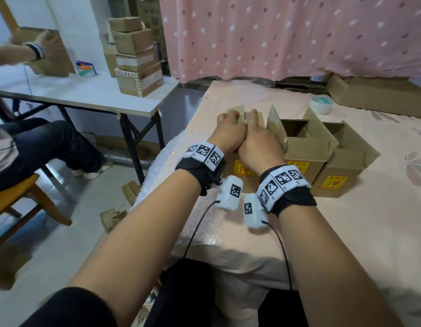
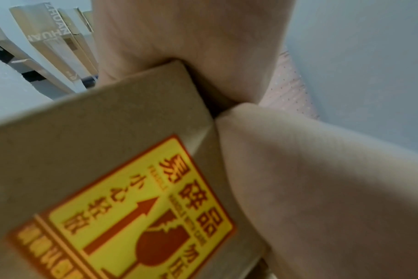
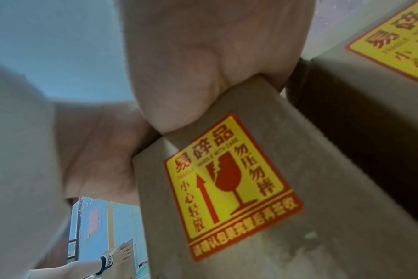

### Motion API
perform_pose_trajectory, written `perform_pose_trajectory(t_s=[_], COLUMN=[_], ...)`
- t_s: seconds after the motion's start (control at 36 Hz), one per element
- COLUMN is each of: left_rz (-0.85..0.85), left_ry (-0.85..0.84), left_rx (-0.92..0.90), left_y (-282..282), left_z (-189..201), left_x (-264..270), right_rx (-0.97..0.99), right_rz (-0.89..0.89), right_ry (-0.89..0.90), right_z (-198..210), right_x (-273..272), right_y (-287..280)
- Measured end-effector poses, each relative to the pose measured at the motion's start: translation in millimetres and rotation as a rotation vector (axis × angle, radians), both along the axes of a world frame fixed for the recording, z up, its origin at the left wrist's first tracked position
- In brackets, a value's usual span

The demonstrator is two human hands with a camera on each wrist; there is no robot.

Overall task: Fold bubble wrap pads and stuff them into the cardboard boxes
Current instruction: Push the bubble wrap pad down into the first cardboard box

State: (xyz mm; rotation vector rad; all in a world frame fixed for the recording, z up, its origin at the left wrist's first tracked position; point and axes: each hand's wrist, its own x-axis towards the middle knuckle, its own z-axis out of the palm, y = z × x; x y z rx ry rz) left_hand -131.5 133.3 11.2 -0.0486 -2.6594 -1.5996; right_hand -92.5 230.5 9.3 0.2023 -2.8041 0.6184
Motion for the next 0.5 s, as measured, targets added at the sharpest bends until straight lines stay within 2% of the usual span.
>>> perform_pose_trajectory(t_s=[0.17,0.31,0.5], left_rz=[-0.020,-0.036,-0.062], left_ry=[-0.010,0.045,0.061], left_rx=[-0.039,-0.193,-0.253], left_y=[0.5,-1.4,-3.1], left_z=[0.9,-4.6,-3.7], left_x=[-2.2,-1.8,-5.0], right_rx=[0.001,-0.179,-0.050], right_rz=[-0.001,-0.014,-0.053], right_ry=[0.012,-0.027,-0.021], right_z=[0.2,3.0,-0.9], right_x=[1.7,0.0,-6.8], right_y=[2.7,9.8,3.1])
